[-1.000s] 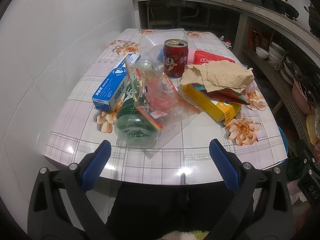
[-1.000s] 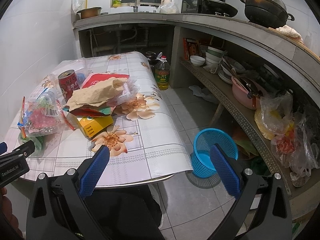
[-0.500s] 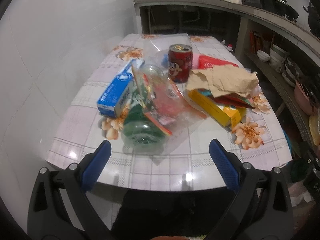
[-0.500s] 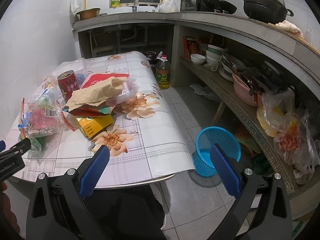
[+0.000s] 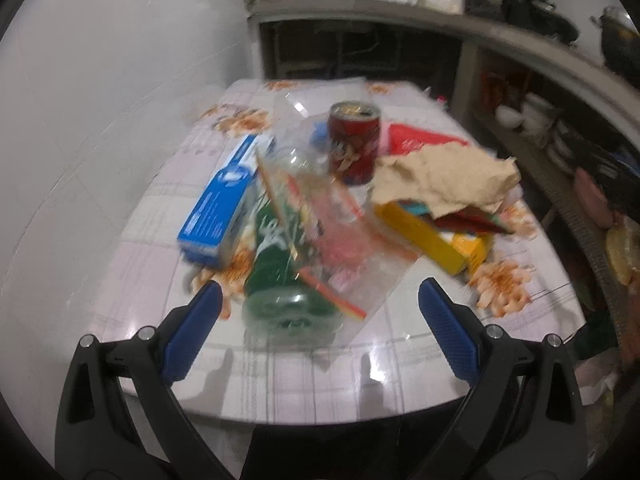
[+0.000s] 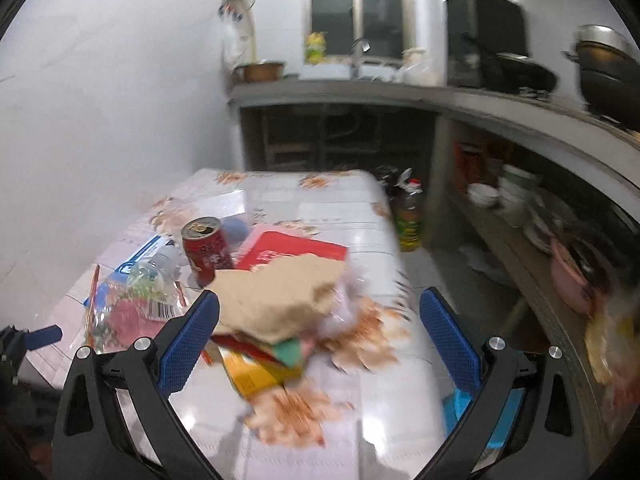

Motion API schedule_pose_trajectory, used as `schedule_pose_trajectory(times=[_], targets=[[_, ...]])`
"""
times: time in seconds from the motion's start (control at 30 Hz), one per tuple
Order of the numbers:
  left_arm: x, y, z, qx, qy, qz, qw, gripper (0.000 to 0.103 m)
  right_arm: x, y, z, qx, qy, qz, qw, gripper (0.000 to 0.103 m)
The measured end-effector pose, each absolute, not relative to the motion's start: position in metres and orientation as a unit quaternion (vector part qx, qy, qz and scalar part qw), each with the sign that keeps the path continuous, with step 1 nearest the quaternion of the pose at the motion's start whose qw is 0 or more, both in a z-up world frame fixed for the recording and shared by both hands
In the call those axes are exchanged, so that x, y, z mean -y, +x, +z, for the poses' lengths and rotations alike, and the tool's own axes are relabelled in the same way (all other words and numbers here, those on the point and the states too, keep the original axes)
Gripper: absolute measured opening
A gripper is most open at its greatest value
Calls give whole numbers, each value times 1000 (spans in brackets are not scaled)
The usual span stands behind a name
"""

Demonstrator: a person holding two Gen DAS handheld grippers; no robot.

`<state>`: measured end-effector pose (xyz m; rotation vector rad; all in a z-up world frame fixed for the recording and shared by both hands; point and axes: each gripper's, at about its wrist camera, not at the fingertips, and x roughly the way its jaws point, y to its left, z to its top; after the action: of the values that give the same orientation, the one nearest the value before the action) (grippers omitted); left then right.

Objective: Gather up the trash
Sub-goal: 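Grasp the crumpled brown paper on the table with the right gripper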

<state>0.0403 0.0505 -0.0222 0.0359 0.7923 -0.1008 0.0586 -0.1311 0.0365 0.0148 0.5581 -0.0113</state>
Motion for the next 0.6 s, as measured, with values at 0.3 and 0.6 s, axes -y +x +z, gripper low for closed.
schedule_pose_trajectory(times=[0.3,0.6], targets=[[-46,55,-22,-346,-2,-118,931,95,93,163,-1,-397,-42,90,912,97],[-38,52,-23,-345,15,-169,923,94,86,181,-37,-476,-50,97,873,72]])
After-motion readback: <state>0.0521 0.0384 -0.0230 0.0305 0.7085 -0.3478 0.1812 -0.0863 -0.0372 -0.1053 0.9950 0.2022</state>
